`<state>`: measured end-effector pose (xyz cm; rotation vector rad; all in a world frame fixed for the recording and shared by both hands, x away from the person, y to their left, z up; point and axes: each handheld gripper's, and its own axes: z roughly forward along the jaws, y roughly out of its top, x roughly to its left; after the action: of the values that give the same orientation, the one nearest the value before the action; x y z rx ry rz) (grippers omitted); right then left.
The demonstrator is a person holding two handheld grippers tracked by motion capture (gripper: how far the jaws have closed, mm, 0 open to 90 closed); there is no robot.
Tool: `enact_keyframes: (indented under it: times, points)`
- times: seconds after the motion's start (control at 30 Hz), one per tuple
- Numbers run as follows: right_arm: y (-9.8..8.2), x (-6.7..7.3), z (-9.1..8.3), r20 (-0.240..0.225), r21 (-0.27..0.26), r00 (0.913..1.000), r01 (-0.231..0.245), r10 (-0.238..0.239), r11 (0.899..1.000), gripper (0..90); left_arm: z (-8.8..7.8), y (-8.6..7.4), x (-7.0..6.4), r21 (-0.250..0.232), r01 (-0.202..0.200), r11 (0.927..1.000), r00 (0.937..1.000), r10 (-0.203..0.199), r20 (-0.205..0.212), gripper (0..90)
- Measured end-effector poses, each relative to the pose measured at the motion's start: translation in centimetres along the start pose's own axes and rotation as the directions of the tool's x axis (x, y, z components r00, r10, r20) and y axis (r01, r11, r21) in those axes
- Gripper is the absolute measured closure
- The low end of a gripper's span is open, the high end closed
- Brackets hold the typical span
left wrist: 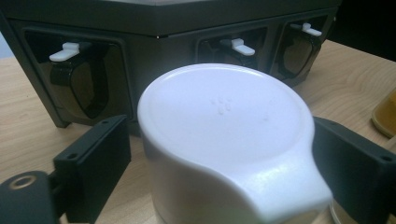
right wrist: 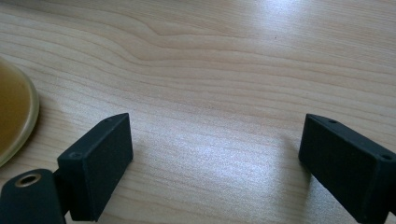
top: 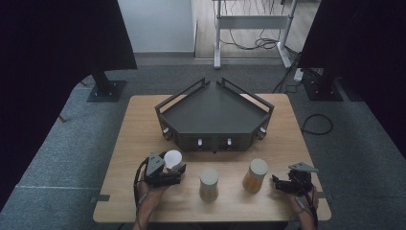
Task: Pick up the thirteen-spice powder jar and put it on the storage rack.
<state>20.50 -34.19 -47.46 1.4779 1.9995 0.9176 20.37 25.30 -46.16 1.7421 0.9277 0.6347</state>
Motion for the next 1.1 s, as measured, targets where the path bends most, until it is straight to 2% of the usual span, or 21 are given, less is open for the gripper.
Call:
enact_keyframes:
  times: [0.2, 0.3, 0.83, 1.1]
  points:
    - [0.0, 0.0, 0.0, 0.0, 0.0, 1.0, 0.0, 0.0, 1.0, 9.3, -0.1, -0.1, 0.1, -0.005, 0.0, 1.0, 1.0, 0.0, 0.002, 19.4]
    - [0.0, 0.0, 0.0, -0.001, 0.0, 1.0, 0.0, 0.0, 1.0, 9.3, -0.2, -0.2, -0.1, -0.01, -0.009, 0.9999, 1.0, 0.009, -0.004, 29.4]
    - [0.0, 0.0, 0.0, -0.001, 0.0, 1.0, 0.001, -0.001, 1.0, 9.3, -0.3, 0.1, -0.5, -0.005, -0.024, 0.9997, 0.9996, 0.024, -0.017, 30.2]
    - [0.0, 0.0, 0.0, -0.001, 0.0, 1.0, 0.001, -0.001, 1.0, 9.3, -0.8, 0.7, -0.5, -0.035, -0.022, 0.9991, 0.9997, 0.022, -0.014, 30.2]
